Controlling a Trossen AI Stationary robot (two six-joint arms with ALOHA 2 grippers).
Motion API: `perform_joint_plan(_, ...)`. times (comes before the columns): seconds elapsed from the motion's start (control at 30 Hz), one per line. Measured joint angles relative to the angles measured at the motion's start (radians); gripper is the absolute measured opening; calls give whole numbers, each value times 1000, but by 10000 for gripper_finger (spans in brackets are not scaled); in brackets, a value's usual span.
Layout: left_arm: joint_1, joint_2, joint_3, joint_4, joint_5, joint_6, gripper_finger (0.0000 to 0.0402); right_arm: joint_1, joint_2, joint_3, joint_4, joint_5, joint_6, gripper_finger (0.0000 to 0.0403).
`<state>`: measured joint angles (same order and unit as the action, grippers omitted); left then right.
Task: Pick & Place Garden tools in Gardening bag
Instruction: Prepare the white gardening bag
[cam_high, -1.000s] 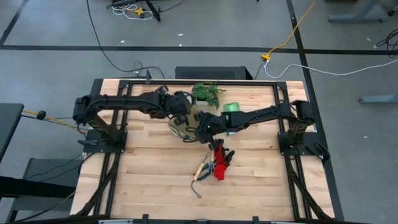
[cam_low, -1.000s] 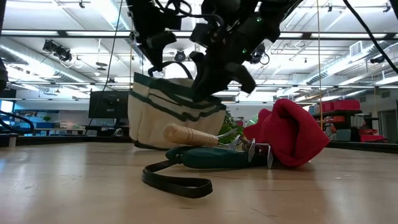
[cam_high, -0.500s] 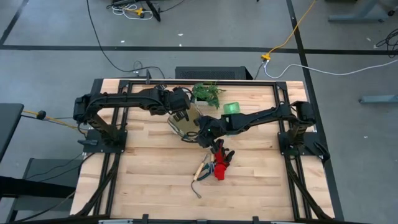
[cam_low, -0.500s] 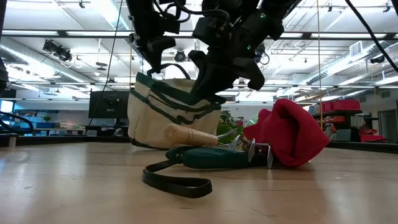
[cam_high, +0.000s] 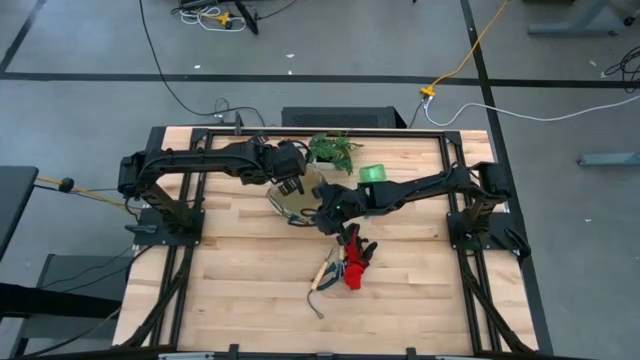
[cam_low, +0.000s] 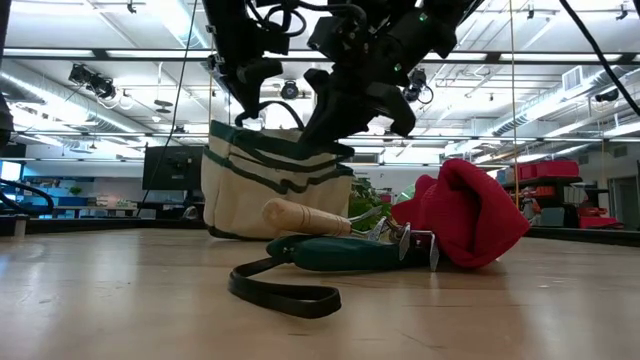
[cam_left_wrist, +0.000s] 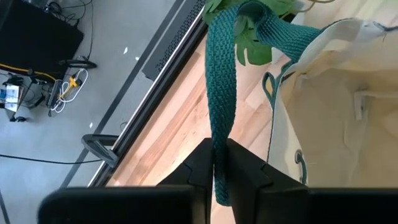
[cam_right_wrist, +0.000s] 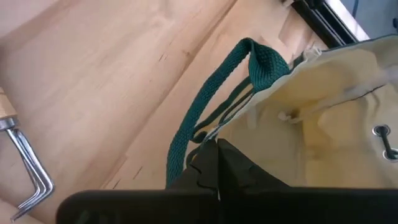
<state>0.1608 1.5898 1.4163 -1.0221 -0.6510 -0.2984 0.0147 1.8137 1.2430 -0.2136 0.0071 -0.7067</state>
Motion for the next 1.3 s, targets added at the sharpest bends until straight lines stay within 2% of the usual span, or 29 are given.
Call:
perform_joint_plan(0.13,0,0,0,0,-3,20,66,0,0,0,-5,0,0,0)
perform_joint_plan(0.43,11,0,0,-1,-81,22,137,-20,0,0,-4,0,-1,0)
perform_joint_plan(0.63,46,0,0,-2,-85,23,183,-31,0,0,-4,-19,-1,0)
perform_joint_plan(0.77,73,0,0,-1,-79,28,198,-45,0,0,1,-25,-6,0)
perform_joint_plan(0.93,96,0,0,0,-69,41,196,-57,0,0,15,-24,-8,0)
perform_joint_plan(1.07,96,0,0,25,53,76,188,-64,0,0,17,-24,-8,0)
perform_joint_plan(1.23,92,0,0,120,338,135,176,-75,0,0,25,-24,-12,0)
perform_joint_plan(1.3,92,0,0,152,416,140,172,-79,0,0,29,-24,-12,0)
